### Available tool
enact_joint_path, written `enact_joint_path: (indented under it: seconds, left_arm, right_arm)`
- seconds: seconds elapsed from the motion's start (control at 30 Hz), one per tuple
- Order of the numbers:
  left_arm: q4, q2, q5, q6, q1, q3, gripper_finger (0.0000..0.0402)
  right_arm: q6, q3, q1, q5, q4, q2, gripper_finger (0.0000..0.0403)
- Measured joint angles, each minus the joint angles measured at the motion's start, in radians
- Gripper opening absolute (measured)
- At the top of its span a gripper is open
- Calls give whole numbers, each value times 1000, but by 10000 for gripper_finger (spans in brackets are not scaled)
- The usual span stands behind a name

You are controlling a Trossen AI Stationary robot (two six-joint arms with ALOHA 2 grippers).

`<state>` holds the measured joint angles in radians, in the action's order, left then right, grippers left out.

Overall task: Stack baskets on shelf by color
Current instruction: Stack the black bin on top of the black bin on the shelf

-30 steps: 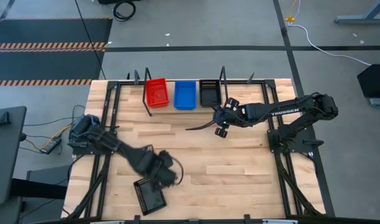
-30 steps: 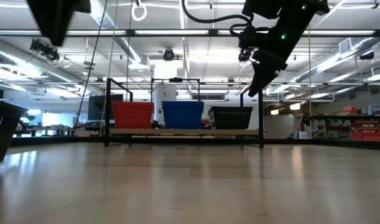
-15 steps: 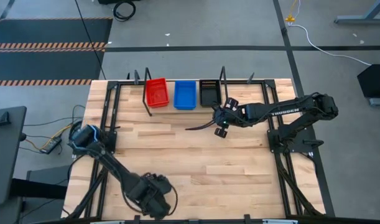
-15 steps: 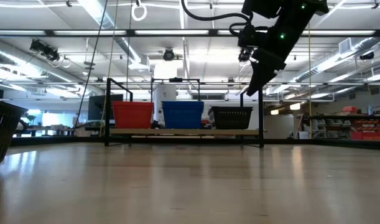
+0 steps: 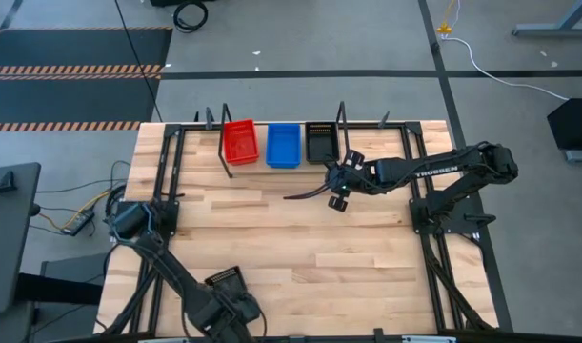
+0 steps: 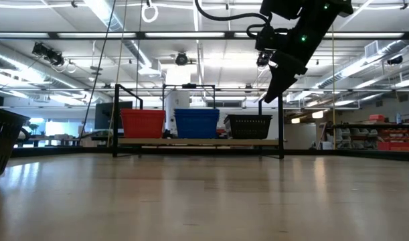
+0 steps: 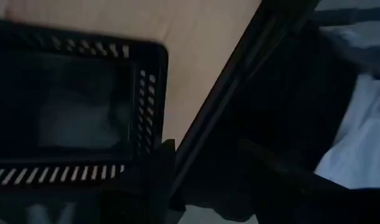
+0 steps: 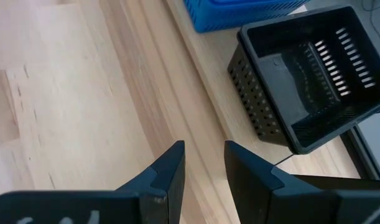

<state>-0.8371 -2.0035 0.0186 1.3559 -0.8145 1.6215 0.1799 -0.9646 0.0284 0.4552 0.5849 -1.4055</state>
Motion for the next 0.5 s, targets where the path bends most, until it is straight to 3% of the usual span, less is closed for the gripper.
enact_joint_path:
  seconds: [0.37, 0.5]
  left_arm:
    - [-120, -46, -9, -57, -7, 0, 177]
    - [-154, -57, -68, -93, -7, 1, 176]
  right_arm:
    - [0, 0, 0, -11, -9, 0, 119]
    - [0, 0, 0, -11, -9, 0, 119]
